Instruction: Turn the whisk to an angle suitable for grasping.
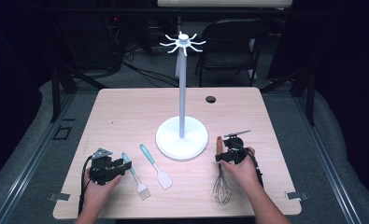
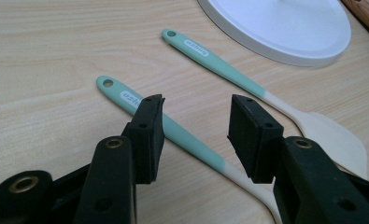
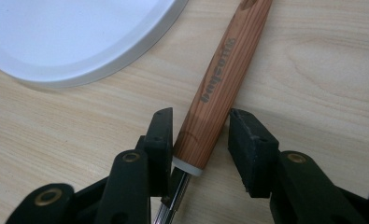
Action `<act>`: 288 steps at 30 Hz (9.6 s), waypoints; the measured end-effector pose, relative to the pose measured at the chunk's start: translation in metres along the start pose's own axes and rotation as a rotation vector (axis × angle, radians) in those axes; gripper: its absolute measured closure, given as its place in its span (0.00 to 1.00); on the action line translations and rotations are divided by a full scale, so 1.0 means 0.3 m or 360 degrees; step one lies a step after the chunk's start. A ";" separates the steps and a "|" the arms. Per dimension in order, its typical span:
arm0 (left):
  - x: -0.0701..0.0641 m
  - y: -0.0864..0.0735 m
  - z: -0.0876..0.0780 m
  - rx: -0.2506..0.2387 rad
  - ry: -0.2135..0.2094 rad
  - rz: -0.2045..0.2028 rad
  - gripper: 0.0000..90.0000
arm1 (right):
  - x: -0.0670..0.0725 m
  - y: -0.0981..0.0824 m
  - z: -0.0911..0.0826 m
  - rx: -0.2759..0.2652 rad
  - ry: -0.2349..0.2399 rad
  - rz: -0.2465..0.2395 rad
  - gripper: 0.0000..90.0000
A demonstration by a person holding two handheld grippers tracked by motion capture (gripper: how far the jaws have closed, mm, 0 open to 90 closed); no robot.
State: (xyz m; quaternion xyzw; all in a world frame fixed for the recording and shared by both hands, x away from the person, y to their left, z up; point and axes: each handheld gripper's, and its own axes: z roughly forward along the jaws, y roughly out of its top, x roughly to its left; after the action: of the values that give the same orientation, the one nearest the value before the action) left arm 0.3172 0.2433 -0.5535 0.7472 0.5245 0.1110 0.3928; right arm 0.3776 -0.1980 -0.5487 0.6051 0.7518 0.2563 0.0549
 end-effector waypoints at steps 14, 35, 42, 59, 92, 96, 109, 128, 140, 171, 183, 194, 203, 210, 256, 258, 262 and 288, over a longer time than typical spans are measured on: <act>0.000 -0.001 0.004 -0.0002 0.0001 -0.0002 0.61 | -0.022 -0.005 -0.013 0.0039 0.0001 -0.0003 0.72; 0.005 0.001 0.004 -0.0003 0.0001 -0.0006 0.62 | -0.019 0.025 0.021 0.0110 -0.0033 0.0034 0.72; 0.005 0.001 0.003 -0.0002 0.0001 -0.0003 0.62 | -0.021 0.024 0.019 0.0116 -0.0055 0.0033 0.73; 0.005 0.001 0.005 -0.0001 0.0001 -0.0001 0.63 | -0.028 0.018 0.004 0.0163 -0.0096 -0.0020 0.78; 0.004 0.002 0.008 -0.0006 0.0000 0.0003 0.61 | -0.012 0.015 0.007 0.0148 -0.0159 -0.0089 0.78; 0.003 0.002 0.007 -0.0009 0.0000 0.0006 0.61 | -0.019 0.015 -0.007 0.0116 -0.0122 -0.0073 0.79; -0.060 0.016 0.009 -0.0073 -0.0047 0.0096 0.54 | 0.020 -0.003 -0.107 -0.0173 0.0031 -0.0200 0.79; -0.350 0.214 0.097 -0.0143 -0.0376 0.0186 0.51 | 0.153 -0.063 -0.163 -0.0499 0.0205 -0.0555 0.79; -0.523 0.300 0.214 -0.0136 -0.0514 0.0179 0.50 | 0.180 -0.079 -0.173 -0.0559 0.0206 -0.0642 0.79; -0.590 0.344 0.286 -0.0112 -0.0582 0.0065 0.58 | 0.226 -0.089 -0.169 -0.0595 0.0242 -0.0697 0.79; -0.589 0.342 0.284 -0.0151 -0.0576 0.0100 0.62 | 0.224 -0.088 -0.167 -0.0597 0.0276 -0.0674 0.76; -0.581 0.345 0.276 -0.0153 -0.0569 0.0108 0.62 | 0.201 -0.102 -0.160 -0.0455 0.0302 -0.0665 0.73; -0.577 0.350 0.265 -0.0176 -0.0550 0.0105 0.63 | 0.189 -0.122 -0.160 -0.0362 0.0316 -0.0657 0.82; -0.582 0.352 0.259 -0.0187 -0.0554 0.0106 0.64 | 0.195 -0.121 -0.152 -0.0341 0.0331 -0.0673 0.89; -0.662 0.308 0.215 -0.0189 -0.0678 0.0179 0.72 | 0.233 -0.107 -0.215 -0.0616 0.0411 -0.0636 0.95; -0.663 0.308 0.217 -0.0185 -0.0692 0.0171 0.73 | 0.233 -0.107 -0.214 -0.0619 0.0407 -0.0632 0.95; -0.666 0.311 0.212 -0.0186 -0.0698 0.0182 0.76 | 0.232 -0.106 -0.213 -0.0623 0.0414 -0.0633 0.95; -0.623 0.383 0.140 -0.0231 -0.0548 0.0345 0.78 | 0.216 -0.109 -0.235 -0.0670 0.0437 -0.0593 0.79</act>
State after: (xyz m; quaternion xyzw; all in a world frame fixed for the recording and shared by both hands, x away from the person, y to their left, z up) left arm 0.3421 0.0445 -0.4547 0.7770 0.3568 0.0608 0.5150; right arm 0.3040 -0.1641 -0.4878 0.3921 0.7804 0.4713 0.1230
